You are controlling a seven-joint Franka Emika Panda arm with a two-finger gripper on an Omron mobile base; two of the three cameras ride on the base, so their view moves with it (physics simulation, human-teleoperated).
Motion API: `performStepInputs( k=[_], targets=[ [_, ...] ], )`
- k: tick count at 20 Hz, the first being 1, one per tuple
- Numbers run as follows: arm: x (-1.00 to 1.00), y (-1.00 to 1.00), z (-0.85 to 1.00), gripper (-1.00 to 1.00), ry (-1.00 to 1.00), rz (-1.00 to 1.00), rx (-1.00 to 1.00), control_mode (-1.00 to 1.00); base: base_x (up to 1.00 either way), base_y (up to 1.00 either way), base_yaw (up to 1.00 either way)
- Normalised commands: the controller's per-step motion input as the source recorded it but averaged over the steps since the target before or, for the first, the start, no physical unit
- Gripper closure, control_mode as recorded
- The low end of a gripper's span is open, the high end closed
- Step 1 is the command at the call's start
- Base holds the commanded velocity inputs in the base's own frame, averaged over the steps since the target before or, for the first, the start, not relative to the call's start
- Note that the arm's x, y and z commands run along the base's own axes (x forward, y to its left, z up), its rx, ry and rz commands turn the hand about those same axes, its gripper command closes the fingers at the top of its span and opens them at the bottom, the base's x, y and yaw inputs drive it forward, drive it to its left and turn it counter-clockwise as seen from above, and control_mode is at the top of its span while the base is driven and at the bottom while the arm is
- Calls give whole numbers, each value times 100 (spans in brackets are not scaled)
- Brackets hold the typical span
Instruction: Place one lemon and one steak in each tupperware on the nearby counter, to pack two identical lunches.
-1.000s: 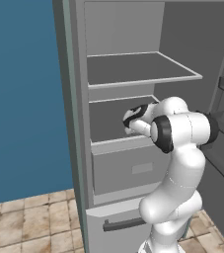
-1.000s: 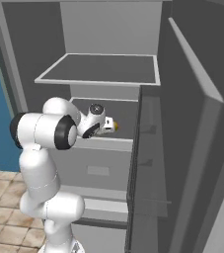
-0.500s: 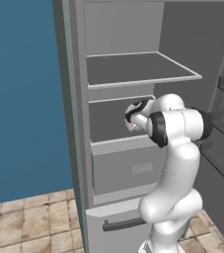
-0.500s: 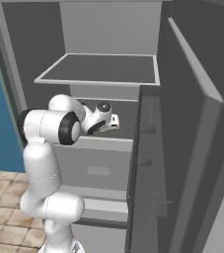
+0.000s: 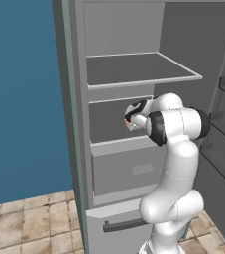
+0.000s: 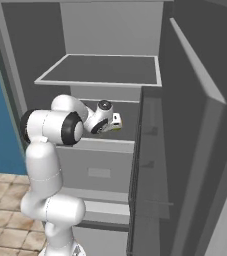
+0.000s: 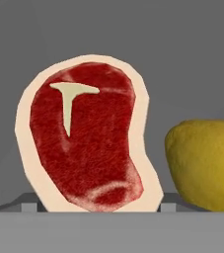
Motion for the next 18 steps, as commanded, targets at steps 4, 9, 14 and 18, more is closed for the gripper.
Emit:
performStepInputs(
  k=[4, 9, 14, 18],
  targets=[
    [-12, 14, -16, 100, 0, 0, 0, -100, 0, 0, 0],
    [-92, 58, -47, 100, -4, 0, 0, -100, 0, 0, 0],
    [-92, 59, -9, 100, 0, 0, 0, -100, 0, 0, 0],
    [-74, 24, 37, 100, 0, 0, 0, -100, 0, 0, 0]
  ],
)
